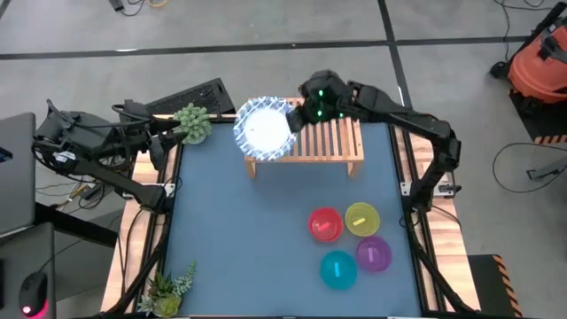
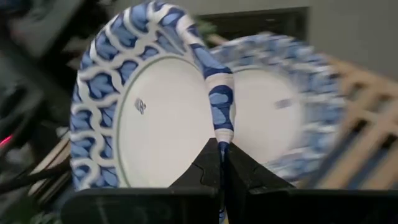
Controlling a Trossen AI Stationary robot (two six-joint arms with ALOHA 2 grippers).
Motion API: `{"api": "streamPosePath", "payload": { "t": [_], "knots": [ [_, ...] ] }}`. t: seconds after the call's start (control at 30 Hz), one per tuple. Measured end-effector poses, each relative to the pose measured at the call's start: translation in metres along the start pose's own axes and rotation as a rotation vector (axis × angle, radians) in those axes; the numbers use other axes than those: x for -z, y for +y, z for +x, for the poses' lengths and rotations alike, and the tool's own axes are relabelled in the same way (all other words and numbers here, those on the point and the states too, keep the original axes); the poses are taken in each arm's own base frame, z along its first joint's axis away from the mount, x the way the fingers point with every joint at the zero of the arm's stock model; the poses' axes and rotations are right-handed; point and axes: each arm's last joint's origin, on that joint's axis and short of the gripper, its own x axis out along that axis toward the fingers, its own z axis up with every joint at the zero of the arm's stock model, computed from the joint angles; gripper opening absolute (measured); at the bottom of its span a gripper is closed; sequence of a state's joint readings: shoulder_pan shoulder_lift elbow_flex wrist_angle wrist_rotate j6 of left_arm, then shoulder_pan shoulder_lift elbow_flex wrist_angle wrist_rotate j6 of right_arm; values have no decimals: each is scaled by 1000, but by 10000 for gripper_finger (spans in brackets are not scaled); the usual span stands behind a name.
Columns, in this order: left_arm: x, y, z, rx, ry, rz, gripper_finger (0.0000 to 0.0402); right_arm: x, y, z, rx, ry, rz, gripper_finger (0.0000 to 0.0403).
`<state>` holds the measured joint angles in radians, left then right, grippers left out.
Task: Place and stack bowls onto a shelf
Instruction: Stack the white patterned bowl on top of the white patterned bowl on the shelf
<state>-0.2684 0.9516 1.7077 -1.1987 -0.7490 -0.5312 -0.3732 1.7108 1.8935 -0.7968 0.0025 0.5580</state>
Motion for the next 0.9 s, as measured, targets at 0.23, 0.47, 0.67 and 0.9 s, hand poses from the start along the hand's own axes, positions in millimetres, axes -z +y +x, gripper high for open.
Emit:
{"api": "streamPosePath", "payload": {
  "t": [0.23, 0.47, 0.67, 0.9],
  "knots": [
    [0, -3, 3, -4, 7, 33, 196, -19, -35, 20, 52, -22, 73, 21],
    [1, -4, 4, -5, 10, 97, 197, -20, -55, 45, 85, 21, 109, 21],
    [1, -7, 7, -8, 15, 128, 197, -17, -67, 67, 68, 87, 128, 21],
    [1, -6, 6, -31, 2, 128, 197, -23, -78, 65, 72, 78, 119, 70]
  ]
}}
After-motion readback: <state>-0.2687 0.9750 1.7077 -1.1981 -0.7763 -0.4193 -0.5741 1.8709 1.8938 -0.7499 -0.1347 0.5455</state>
